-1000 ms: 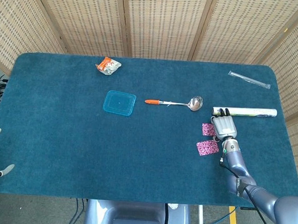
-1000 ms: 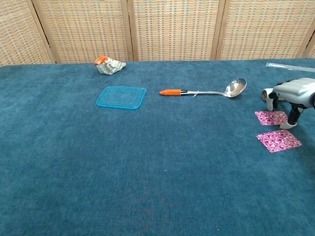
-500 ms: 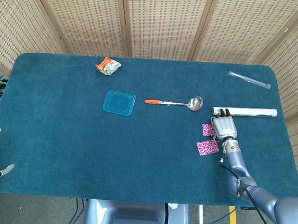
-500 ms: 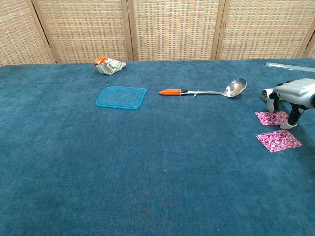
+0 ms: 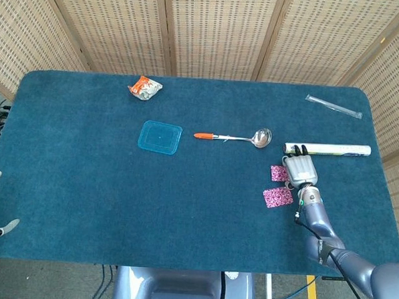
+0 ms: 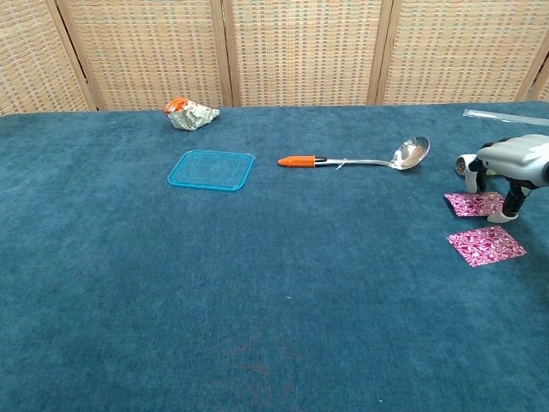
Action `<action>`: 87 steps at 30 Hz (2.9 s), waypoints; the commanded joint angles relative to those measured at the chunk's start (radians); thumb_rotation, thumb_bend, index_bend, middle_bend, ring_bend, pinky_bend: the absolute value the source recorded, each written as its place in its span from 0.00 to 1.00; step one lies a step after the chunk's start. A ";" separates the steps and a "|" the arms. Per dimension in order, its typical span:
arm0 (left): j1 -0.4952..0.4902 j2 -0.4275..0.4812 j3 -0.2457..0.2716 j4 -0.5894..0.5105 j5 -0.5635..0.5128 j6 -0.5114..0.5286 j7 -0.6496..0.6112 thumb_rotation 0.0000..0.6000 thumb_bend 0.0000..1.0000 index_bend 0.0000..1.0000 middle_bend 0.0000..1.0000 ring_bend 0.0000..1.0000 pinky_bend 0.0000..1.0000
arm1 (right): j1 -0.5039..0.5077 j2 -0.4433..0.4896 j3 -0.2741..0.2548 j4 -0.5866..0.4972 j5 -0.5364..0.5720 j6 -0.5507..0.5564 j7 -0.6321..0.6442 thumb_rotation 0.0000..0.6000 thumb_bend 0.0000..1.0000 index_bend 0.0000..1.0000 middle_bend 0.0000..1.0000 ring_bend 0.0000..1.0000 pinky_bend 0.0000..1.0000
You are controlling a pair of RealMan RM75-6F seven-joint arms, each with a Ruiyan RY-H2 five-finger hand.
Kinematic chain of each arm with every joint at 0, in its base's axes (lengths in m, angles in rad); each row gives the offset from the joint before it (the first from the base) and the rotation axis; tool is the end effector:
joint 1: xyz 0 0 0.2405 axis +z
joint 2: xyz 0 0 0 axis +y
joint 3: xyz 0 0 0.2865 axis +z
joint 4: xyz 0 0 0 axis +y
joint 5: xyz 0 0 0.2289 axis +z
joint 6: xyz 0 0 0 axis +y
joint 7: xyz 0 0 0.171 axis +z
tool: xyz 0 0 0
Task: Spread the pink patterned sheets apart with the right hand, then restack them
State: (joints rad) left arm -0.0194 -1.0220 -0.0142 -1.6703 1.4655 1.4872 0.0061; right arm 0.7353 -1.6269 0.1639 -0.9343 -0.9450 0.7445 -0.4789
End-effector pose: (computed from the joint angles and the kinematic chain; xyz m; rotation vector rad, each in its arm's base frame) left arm -0.3615 0.1799 0.1808 -1.3469 -0.9450 -0.7857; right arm -0.3103 -0.4595 -0.0164 1.7172 -0.8072 0.3898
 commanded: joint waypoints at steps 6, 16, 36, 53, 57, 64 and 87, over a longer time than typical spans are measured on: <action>0.001 -0.001 0.000 0.001 -0.001 0.001 -0.002 0.78 0.00 0.07 0.00 0.00 0.00 | -0.011 0.058 -0.010 -0.106 -0.035 0.029 0.004 1.00 0.31 0.45 0.35 0.00 0.00; 0.004 0.000 0.001 0.002 0.001 0.006 -0.004 0.78 0.00 0.07 0.00 0.00 0.00 | -0.042 0.154 -0.057 -0.288 -0.120 0.078 0.015 1.00 0.31 0.45 0.35 0.00 0.00; 0.011 0.004 0.003 -0.005 0.008 0.017 -0.004 0.79 0.00 0.07 0.00 0.00 0.00 | -0.105 0.224 -0.138 -0.354 -0.251 0.117 0.093 1.00 0.26 0.45 0.31 0.00 0.00; 0.017 0.007 0.003 0.005 0.004 0.019 -0.016 0.78 0.00 0.07 0.00 0.00 0.00 | -0.078 0.193 -0.118 -0.329 -0.256 0.093 0.081 1.00 0.23 0.38 0.26 0.00 0.00; 0.017 0.007 0.003 0.006 0.003 0.019 -0.017 0.78 0.00 0.07 0.00 0.00 0.00 | -0.077 0.197 -0.118 -0.331 -0.256 0.090 0.079 1.00 0.18 0.34 0.23 0.00 0.00; 0.016 0.007 0.001 0.004 0.004 0.019 -0.017 0.78 0.00 0.07 0.00 0.00 0.00 | -0.078 0.210 -0.115 -0.345 -0.255 0.096 0.072 1.00 0.13 0.30 0.19 0.00 0.00; 0.013 -0.005 -0.002 -0.014 0.013 0.026 0.017 0.78 0.00 0.07 0.00 0.00 0.00 | -0.243 0.350 -0.053 -0.539 -0.267 0.414 0.169 1.00 0.26 0.32 0.29 0.00 0.00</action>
State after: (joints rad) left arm -0.0068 -1.0271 -0.0161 -1.6841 1.4778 1.5126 0.0231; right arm 0.5097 -1.2918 0.1116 -1.4555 -1.2075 1.1382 -0.3147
